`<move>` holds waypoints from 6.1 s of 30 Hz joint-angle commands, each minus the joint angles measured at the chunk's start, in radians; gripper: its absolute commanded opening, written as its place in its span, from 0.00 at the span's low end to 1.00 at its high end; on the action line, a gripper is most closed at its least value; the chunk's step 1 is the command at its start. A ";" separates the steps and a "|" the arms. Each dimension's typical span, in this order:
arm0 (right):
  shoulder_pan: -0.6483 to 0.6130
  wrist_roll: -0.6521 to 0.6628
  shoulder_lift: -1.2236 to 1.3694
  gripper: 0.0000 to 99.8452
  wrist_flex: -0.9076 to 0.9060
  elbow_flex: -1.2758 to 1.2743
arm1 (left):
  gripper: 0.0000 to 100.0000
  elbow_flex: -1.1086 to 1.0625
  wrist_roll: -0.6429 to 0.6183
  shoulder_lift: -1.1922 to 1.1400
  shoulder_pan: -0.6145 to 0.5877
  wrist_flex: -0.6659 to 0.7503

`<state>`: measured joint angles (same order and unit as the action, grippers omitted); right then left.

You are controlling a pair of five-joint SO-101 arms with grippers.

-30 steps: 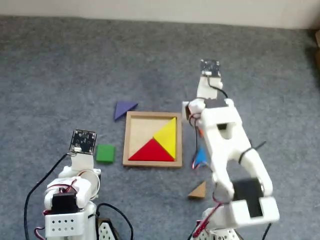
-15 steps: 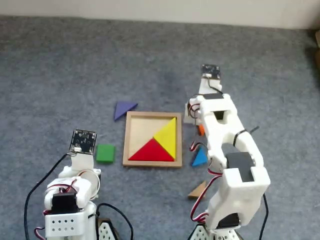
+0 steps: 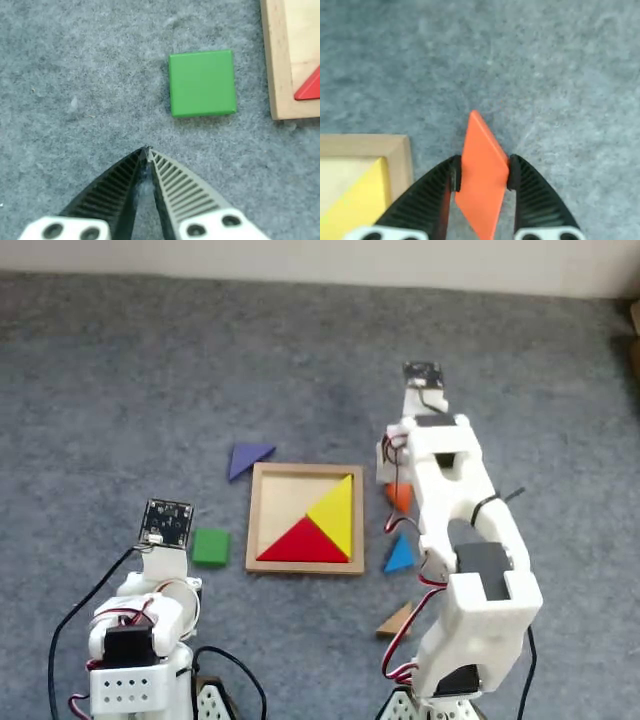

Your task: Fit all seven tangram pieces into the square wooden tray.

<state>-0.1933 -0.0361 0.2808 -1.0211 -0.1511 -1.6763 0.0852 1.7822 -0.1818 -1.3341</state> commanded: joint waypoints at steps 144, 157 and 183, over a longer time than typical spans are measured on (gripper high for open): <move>-0.246 0.442 -0.604 0.18 -0.556 -0.166 | 0.01 -0.021 0.002 0.035 -0.019 -0.006; -0.163 0.150 -0.817 0.18 -0.076 -0.736 | 0.01 -0.021 0.002 0.035 -0.019 -0.006; -0.119 0.077 -0.711 0.18 0.045 -0.780 | 0.01 -0.021 0.002 0.035 -0.019 -0.006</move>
<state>-0.3237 0.0545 -0.4358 -1.0334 -0.9291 -1.6763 0.0852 1.7822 -0.1818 -1.3341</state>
